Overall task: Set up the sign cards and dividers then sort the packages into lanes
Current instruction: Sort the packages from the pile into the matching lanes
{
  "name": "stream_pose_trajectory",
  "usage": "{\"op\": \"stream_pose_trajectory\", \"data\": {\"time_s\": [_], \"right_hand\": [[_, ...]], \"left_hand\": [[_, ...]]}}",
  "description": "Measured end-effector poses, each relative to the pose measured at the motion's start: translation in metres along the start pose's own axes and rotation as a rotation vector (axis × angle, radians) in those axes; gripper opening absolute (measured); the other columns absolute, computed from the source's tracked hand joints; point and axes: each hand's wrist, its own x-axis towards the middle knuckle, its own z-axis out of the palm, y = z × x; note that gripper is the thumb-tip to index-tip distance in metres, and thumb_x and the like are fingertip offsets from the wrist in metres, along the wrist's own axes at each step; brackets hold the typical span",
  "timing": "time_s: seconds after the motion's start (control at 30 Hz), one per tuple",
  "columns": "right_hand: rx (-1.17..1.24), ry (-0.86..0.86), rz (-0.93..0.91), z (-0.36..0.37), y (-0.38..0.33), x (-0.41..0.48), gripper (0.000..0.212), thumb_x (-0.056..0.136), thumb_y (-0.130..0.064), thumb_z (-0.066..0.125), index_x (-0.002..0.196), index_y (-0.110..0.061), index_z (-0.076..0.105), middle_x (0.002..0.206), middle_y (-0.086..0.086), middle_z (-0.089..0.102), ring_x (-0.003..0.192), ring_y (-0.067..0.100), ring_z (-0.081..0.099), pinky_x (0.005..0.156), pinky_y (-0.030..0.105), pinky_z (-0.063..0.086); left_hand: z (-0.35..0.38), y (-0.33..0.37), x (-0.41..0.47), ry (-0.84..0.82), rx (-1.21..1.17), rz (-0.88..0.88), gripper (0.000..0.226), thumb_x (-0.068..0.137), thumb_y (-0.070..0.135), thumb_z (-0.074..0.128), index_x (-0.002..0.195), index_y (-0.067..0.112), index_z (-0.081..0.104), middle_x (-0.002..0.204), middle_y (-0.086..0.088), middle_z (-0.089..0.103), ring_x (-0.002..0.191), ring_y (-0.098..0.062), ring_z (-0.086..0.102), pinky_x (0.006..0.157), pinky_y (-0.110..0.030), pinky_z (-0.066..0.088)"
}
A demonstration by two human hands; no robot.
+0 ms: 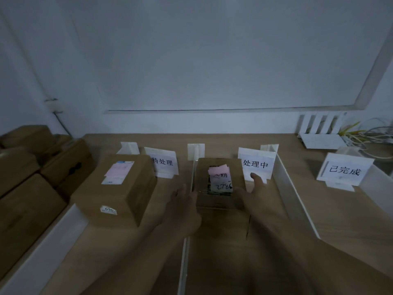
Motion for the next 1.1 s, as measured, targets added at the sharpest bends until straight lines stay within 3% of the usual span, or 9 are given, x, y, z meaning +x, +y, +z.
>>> {"op": "stream_pose_trajectory", "data": {"time_s": [0.07,0.13,0.23,0.4,0.5,0.6,0.67,0.8,1.1], "right_hand": [[0.033,0.02,-0.002,-0.008,-0.018,-0.015,0.076,0.091,-0.045,0.067,0.155,-0.024,0.032,0.152,0.008,0.047,0.132,0.03,0.05,0.105,0.043,0.048],[0.08,0.023,-0.01,-0.012,-0.035,-0.026,0.075,0.091,-0.047,0.065,0.155,-0.027,0.031,0.152,0.007,0.047,0.131,0.03,0.051,0.105,0.05,0.049],[0.137,0.035,-0.039,-0.018,-0.07,-0.051,0.068,0.095,-0.044,0.061,0.154,-0.026,0.031,0.142,0.005,0.055,0.125,0.029,0.055,0.102,0.045,0.05],[0.167,0.099,-0.089,-0.016,-0.143,-0.107,0.07,0.094,-0.032,0.064,0.156,-0.023,0.032,0.116,0.009,0.061,0.122,0.033,0.057,0.107,0.044,0.045],[0.183,0.103,-0.141,-0.006,-0.189,-0.15,0.073,0.094,-0.036,0.066,0.157,-0.025,0.029,0.138,0.013,0.058,0.13,0.034,0.052,0.108,0.043,0.043],[0.198,0.11,-0.214,0.01,-0.237,-0.199,0.071,0.096,-0.036,0.065,0.156,-0.024,0.029,0.131,0.017,0.062,0.125,0.034,0.054,0.098,0.036,0.042],[0.206,0.116,-0.255,0.022,-0.268,-0.231,0.071,0.096,-0.04,0.064,0.157,-0.024,0.029,0.135,0.014,0.06,0.132,0.033,0.05,0.104,0.039,0.04],[0.191,0.097,-0.368,0.05,-0.323,-0.29,0.073,0.096,-0.046,0.061,0.157,-0.026,0.027,0.155,0.007,0.044,0.141,0.032,0.042,0.11,0.04,0.037],[0.194,0.029,-0.528,0.107,-0.413,-0.367,0.073,0.097,-0.049,0.058,0.158,-0.029,0.024,0.157,0.005,0.041,0.142,0.031,0.041,0.11,0.043,0.038]], "left_hand": [[-0.019,-0.002,-0.012,0.028,-0.007,-0.016,0.04,0.084,0.033,0.067,0.123,0.029,0.057,0.146,-0.004,0.044,0.129,-0.026,0.045,0.104,-0.041,0.047],[-0.041,-0.005,-0.026,0.046,0.02,-0.017,0.04,0.085,0.035,0.067,0.123,0.027,0.056,0.148,-0.006,0.043,0.132,-0.026,0.043,0.107,-0.041,0.044],[-0.074,-0.017,-0.049,0.078,0.036,-0.027,0.057,0.088,0.033,0.066,0.141,0.021,0.048,0.153,-0.007,0.036,0.141,-0.028,0.036,0.113,-0.041,0.038],[-0.141,-0.048,-0.102,0.155,-0.006,-0.055,0.063,0.081,0.045,0.057,0.139,0.022,0.048,0.152,-0.006,0.039,0.139,-0.028,0.036,0.109,-0.048,0.042],[-0.186,-0.077,-0.141,0.206,0.007,-0.05,0.063,0.078,0.059,0.033,0.129,0.026,0.051,0.141,-0.002,0.051,0.13,-0.025,0.042,0.107,-0.041,0.041],[-0.234,-0.108,-0.188,0.234,-0.058,-0.054,0.06,0.089,0.047,0.056,0.144,0.023,0.046,0.155,-0.003,0.037,0.139,-0.028,0.036,0.111,-0.04,0.039],[-0.262,-0.132,-0.213,0.269,-0.044,-0.062,0.069,0.09,0.044,0.063,0.151,0.021,0.039,0.161,-0.005,0.027,0.146,-0.028,0.027,0.114,-0.039,0.034],[-0.312,-0.181,-0.264,0.319,-0.012,-0.073,0.078,0.087,0.053,0.066,0.152,0.021,0.037,0.164,-0.007,0.021,0.149,-0.029,0.021,0.119,-0.042,0.029],[-0.383,-0.263,-0.34,0.409,-0.003,-0.123,0.087,0.085,0.058,0.067,0.156,0.022,0.031,0.165,-0.011,0.018,0.152,-0.027,0.013,0.122,-0.04,0.024]]}}
